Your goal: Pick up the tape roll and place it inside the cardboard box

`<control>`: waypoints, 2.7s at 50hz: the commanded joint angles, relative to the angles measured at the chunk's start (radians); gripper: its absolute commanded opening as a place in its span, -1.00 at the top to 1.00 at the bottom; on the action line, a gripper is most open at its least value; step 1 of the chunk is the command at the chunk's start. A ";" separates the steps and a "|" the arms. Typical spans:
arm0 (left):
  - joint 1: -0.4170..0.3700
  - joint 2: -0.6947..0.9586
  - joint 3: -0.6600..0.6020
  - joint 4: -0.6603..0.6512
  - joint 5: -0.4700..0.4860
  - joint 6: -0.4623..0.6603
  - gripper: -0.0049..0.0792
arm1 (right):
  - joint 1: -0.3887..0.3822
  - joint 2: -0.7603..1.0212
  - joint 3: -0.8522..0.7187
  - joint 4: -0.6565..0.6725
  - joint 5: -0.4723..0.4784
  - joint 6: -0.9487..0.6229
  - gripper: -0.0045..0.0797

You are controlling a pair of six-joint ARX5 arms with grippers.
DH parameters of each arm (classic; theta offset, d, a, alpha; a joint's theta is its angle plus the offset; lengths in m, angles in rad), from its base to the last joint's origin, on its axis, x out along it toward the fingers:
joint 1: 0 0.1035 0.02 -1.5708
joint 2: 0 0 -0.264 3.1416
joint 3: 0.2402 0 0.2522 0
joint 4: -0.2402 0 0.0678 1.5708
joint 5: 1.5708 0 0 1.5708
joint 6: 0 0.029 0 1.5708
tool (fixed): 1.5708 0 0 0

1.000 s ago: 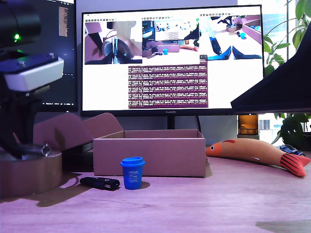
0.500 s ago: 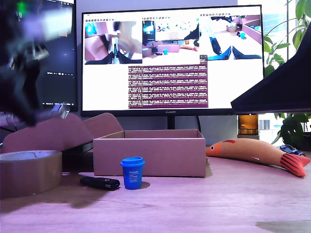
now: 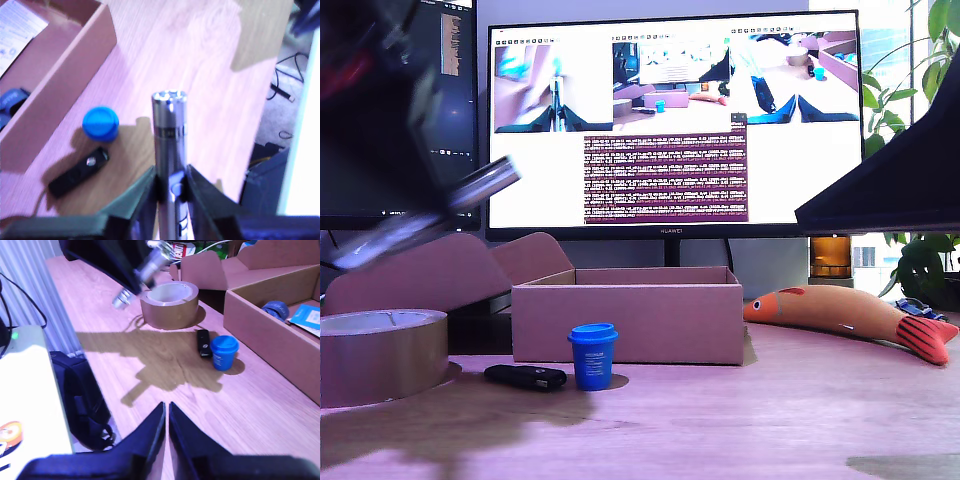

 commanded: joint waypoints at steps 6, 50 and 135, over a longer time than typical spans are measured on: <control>-0.013 0.109 0.000 0.063 0.004 -0.016 0.80 | 0.003 0.004 -0.006 0.009 0.005 -0.006 0.92; -0.077 0.386 0.000 0.124 -0.064 0.012 0.48 | 0.003 0.004 -0.006 0.006 0.029 -0.006 0.92; 0.182 -0.373 -0.272 0.108 -0.290 -0.115 0.93 | 0.003 0.004 -0.006 0.031 0.029 0.000 0.92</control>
